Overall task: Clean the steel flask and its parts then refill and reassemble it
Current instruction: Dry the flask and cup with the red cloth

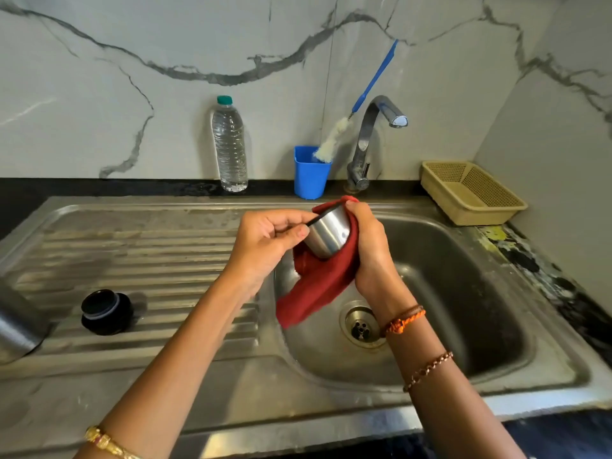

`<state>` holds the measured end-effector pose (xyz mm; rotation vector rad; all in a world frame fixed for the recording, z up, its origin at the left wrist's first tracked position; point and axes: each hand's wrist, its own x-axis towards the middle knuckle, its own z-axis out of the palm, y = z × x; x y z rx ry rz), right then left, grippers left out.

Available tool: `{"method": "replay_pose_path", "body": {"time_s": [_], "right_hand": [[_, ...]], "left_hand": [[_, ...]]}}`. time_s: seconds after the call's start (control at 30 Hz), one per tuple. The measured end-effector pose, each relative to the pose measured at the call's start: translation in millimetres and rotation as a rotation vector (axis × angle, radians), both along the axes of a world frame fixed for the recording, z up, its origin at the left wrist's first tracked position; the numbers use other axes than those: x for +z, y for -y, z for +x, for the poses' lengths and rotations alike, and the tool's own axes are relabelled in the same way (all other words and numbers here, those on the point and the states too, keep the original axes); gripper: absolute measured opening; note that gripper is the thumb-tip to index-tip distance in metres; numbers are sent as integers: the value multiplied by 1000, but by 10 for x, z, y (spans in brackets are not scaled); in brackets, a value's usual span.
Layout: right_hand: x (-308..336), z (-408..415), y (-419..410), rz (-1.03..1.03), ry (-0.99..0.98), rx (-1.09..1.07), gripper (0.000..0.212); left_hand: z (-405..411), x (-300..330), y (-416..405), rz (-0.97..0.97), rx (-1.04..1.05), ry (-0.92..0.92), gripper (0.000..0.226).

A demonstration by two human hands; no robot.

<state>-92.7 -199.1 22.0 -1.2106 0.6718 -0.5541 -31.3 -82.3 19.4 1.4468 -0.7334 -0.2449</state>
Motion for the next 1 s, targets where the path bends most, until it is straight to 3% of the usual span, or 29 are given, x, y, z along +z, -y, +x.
{"method": "replay_pose_path", "body": {"time_s": [0.03,0.1,0.17,0.23,0.33,0.4,0.53,0.6,0.67,0.77,0.87,0.93,1.0], "right_hand": [[-18,36,8,-85,-51,-26,26],[-127,67,-68,-449,-104,-175,31],[-217,24,-156,-658,-36,-290,43],[-249,-16,-185,-713,37,-288,51],[-264,-23,-159,-736,4,-262,49],[-202,0,-87,-577,6,-218,40],[46,55,56,239,132,101,22],[76,107,74,300,178,70,22],[-2,146,36,82,153,-91,29],[-297,73,-152,-660,116,-376,38],[-606,117,-219,-1277,171,-330,44],[-629,173,-161,-1377,150,-316,44],[-497,170,-127,-1266,108,-284,44]], "left_hand": [[-13,15,30,22,46,63,35],[-76,23,106,126,175,335,28],[-142,17,153,194,252,567,22],[-166,0,160,187,256,546,19],[-151,-43,131,122,170,251,24],[-132,-61,93,28,79,92,30],[-32,-99,71,-172,24,-245,21],[-89,-145,140,-248,34,-415,22],[-196,-190,246,-300,89,-612,23],[-301,-226,345,-367,150,-834,24],[-291,-212,335,-340,211,-778,23],[-290,-202,316,-282,211,-635,22],[-279,-211,297,-221,199,-450,28]]}}
